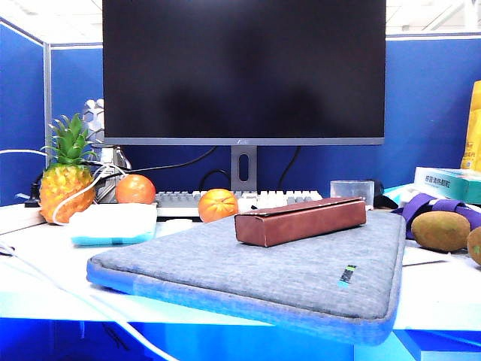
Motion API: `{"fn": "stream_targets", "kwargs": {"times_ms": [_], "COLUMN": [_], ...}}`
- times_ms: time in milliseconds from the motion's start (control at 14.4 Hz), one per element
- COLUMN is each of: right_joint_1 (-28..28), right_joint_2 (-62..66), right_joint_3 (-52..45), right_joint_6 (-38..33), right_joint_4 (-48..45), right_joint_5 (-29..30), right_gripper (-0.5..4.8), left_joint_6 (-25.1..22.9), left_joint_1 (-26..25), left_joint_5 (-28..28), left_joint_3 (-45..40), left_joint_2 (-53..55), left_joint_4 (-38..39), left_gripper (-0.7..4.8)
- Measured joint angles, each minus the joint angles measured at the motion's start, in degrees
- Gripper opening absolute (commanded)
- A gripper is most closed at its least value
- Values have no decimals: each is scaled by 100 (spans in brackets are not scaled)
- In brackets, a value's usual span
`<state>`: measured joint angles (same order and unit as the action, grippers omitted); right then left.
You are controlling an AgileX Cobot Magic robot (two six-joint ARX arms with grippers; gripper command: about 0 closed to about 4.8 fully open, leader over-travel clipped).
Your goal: Close the glasses case.
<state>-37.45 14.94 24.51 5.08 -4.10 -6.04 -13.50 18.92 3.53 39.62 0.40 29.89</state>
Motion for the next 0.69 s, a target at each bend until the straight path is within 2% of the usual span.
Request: {"fn": "stream_targets", "kwargs": {"times_ms": [208,486,694], "right_joint_1": [17,22,24], "right_joint_2": [-573,-706,-706], "right_joint_3": [-914,-1915,-2262], "right_joint_6": [-511,-767,-785], "right_joint_4": [-22,20,-293], "right_joint_5": [-133,-234,-1008], "right_gripper": [479,479,479], "left_joint_6": [199,254,254], "left_joint_1": [2,2,2], "left_joint_5": [33,15,17], "left_joint_3": [-173,-645,-929], "left_joint_2": [0,0,0], "left_joint_4": [686,507,254], "left_gripper": [398,398,398]}}
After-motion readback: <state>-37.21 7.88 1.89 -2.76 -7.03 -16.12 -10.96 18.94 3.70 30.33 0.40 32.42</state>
